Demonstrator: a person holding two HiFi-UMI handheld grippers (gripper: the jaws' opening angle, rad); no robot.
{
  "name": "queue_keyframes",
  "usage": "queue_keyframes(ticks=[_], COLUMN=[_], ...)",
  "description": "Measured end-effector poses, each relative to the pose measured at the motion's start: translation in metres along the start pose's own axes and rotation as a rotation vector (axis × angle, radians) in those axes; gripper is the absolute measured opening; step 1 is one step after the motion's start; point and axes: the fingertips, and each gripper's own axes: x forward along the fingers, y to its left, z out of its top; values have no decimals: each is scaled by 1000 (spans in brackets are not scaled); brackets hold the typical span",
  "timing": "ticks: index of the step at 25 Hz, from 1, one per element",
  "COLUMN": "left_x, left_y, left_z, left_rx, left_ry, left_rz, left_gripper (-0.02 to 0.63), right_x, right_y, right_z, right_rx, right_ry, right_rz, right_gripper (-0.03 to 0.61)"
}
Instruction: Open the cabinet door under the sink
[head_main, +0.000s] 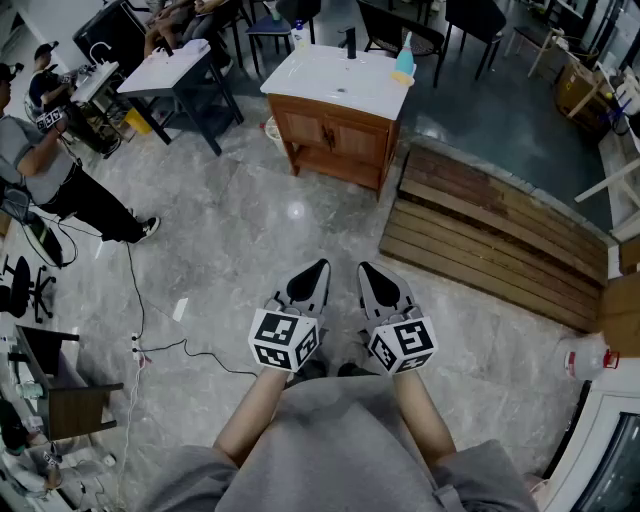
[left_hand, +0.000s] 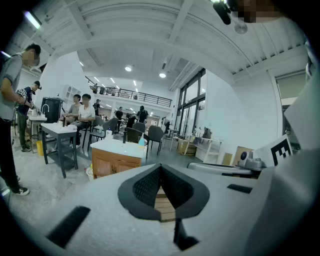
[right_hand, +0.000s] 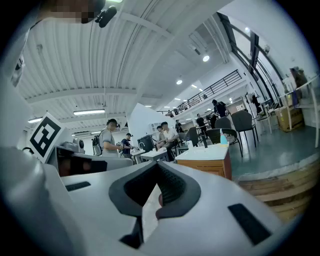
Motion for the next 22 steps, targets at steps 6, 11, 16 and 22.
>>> queue_keyframes(ticks=[6, 11, 16, 22], left_x=[1, 3, 7, 25], left_y=[-9, -13, -3, 20], left_z=[-4, -7, -10, -7], left_rx=[0, 2, -9, -28], left_ry=[2, 6, 9, 0], left_rz=[6, 12, 18, 17], left_gripper=[8, 8, 8, 8], right_x=[-8, -10, 0, 26], right_y=[-5, -13, -15, -19], right_z=[-2, -2, -9, -15], right_rx=[6, 28, 46, 42], right_ry=[1, -7, 4, 22], right_rz=[6, 9, 13, 17], right_gripper=[9, 9, 11, 11])
